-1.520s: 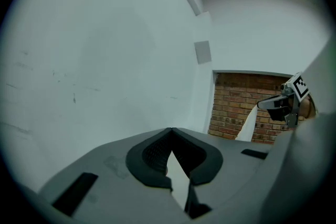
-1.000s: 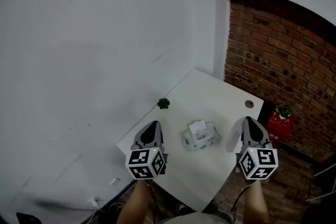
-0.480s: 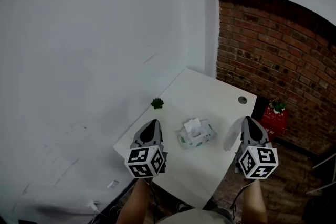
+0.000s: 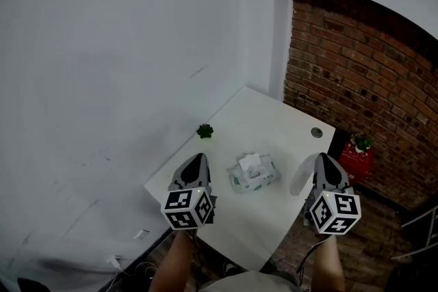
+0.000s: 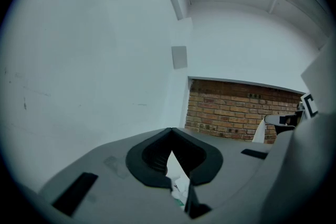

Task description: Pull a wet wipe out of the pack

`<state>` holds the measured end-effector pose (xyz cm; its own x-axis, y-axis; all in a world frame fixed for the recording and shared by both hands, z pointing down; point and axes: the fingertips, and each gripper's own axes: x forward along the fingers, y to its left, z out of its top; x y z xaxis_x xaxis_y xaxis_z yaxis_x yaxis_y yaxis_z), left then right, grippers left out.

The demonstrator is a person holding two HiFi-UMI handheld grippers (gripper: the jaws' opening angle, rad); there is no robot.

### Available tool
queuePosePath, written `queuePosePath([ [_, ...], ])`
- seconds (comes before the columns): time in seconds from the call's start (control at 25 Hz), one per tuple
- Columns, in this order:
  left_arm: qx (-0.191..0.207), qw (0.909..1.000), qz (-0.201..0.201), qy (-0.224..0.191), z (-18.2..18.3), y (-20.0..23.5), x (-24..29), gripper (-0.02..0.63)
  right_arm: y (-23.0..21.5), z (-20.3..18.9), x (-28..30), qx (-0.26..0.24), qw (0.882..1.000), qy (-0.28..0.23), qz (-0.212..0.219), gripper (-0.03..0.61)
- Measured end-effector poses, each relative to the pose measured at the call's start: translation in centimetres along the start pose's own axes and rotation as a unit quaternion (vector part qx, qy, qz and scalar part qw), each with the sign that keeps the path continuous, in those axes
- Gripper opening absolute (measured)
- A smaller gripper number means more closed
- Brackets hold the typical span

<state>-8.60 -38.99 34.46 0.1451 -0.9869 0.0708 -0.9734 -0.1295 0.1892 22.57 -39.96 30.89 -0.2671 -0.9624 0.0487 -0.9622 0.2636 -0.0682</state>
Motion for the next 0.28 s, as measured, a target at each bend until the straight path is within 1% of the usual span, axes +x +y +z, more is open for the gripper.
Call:
queuePosePath([
  [0.28, -0.004, 1.0, 0.007, 0.001, -0.18, 0.39, 0.35, 0.0, 0.1, -0.06, 0.64, 0.0, 1.0, 0.002, 0.006, 0.002],
])
